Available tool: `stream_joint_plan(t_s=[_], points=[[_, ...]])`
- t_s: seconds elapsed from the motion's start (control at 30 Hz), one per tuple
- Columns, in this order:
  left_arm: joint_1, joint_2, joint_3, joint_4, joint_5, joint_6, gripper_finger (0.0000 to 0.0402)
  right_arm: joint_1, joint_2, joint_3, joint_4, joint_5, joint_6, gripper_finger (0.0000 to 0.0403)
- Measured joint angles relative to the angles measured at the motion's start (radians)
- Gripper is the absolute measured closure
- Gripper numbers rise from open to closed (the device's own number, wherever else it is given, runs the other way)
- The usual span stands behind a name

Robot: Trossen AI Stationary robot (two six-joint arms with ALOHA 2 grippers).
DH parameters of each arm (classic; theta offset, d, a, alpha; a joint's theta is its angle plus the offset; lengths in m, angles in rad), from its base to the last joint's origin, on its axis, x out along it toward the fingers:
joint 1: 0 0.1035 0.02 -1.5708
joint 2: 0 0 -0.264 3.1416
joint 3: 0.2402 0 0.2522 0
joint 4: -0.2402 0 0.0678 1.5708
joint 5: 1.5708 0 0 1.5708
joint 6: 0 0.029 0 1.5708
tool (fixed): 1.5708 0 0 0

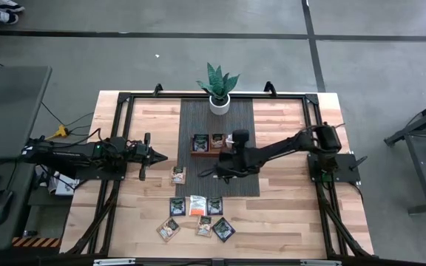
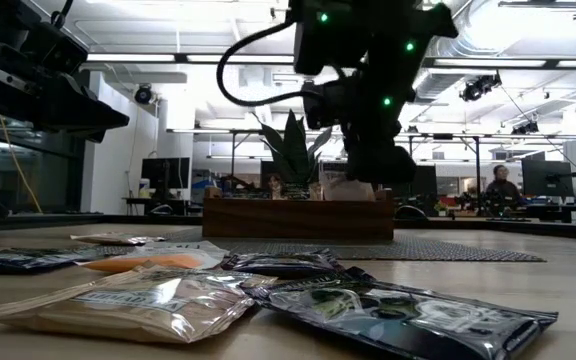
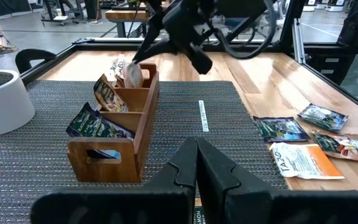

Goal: Pick & Place Tea
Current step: Put the white tea bag into the right section of the wooden organizer

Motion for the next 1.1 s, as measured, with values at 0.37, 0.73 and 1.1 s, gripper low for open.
stream_joint_plan(t_s=[0.37,0.73,1.1], points=[[0.0,0.0,0.0,0.0,0.0,0.0,0.0401,-0.034,0.01,0.0,0.086,-0.018,0.009,0.0403],[0.0,0.0,0.0,0.0,0.0,0.0,0.0401,-0.056,0.01,0.0,0.039,-0.049,0.071,0.0403],[0.0,0.0,0.0,0.0,0.0,0.0,0.0401,-0.081,0.01,0.0,0.038,-0.044,0.055,0.0402]])
